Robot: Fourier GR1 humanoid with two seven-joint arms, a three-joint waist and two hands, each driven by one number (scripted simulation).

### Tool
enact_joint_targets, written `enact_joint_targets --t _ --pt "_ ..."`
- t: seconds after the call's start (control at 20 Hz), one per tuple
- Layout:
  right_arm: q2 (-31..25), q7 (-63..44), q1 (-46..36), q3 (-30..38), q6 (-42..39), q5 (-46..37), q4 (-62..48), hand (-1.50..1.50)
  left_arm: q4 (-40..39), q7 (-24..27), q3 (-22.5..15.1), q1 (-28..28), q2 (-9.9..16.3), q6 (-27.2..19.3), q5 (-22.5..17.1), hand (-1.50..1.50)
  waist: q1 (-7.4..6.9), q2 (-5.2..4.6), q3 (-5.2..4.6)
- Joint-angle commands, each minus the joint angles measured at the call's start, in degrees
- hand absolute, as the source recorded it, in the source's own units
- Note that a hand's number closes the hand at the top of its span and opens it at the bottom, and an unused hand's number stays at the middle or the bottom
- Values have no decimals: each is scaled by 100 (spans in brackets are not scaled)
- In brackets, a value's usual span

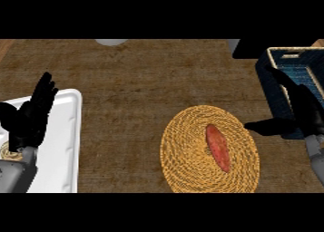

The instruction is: Pick the sweet potato from the placemat and place it in the basket

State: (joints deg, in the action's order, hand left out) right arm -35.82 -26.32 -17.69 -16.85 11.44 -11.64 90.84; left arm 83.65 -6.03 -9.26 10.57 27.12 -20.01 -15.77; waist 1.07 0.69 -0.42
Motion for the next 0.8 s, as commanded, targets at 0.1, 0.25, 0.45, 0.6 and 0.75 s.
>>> enact_joint_targets --t 0.1,0.25,0.45,0.6,0.75 --pt "-939 -1804 -524 -225 -2209 977 816 -150 -98 49 111 -44 119 184 -53 0 -75 -15 0" --pt "-1314 -2551 -515 239 -2835 1956 1585 -150 -122 -122 132 145 -47 64 -64 0 48 -15 21" --pt "-1223 -3109 -167 634 -2937 2285 1966 -150 167 9 104 -186 -121 176 140 0 -82 -48 39" --pt "-723 -2842 -5 778 -2827 1902 1786 -150 60 -152 267 4 -210 329 235 0 -106 -66 41" --pt "-536 -2707 562 872 -2434 1539 2438 -150 255 -221 325 -125 -242 305 296 0 -84 -60 43"
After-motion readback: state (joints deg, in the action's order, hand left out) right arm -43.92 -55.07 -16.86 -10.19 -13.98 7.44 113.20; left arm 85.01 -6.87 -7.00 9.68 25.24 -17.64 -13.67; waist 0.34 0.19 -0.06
